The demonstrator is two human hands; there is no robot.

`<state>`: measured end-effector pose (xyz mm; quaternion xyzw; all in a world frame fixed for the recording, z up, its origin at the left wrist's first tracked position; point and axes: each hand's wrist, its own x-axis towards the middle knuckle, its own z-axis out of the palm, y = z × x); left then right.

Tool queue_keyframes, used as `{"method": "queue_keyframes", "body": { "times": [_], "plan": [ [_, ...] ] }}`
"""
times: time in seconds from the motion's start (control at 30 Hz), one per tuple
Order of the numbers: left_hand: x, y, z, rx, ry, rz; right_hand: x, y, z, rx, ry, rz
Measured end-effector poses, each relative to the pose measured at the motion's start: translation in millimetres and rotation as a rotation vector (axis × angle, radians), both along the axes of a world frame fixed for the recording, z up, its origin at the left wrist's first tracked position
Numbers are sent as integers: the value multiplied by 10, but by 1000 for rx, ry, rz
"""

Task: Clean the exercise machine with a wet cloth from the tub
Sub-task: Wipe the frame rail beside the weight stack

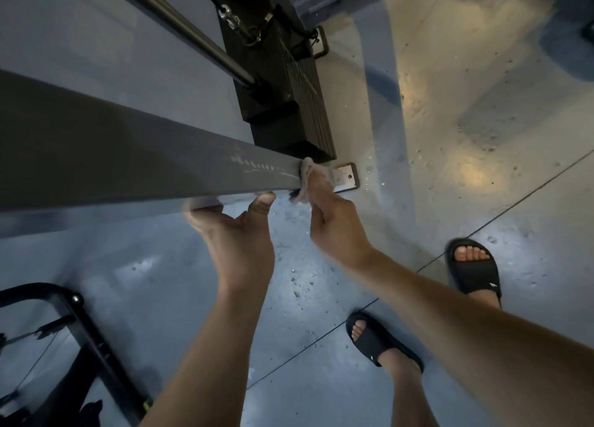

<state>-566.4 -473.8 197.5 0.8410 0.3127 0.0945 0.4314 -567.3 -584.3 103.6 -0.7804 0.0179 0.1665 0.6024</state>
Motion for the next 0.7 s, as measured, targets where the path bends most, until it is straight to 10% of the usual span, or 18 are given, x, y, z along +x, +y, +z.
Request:
{"method": "queue_keyframes", "body": {
  "times": [0.7],
  "plan": [
    [-2, 38, -16, 24, 58, -7, 69, -55, 313, 23, 23, 74]
  ]
}}
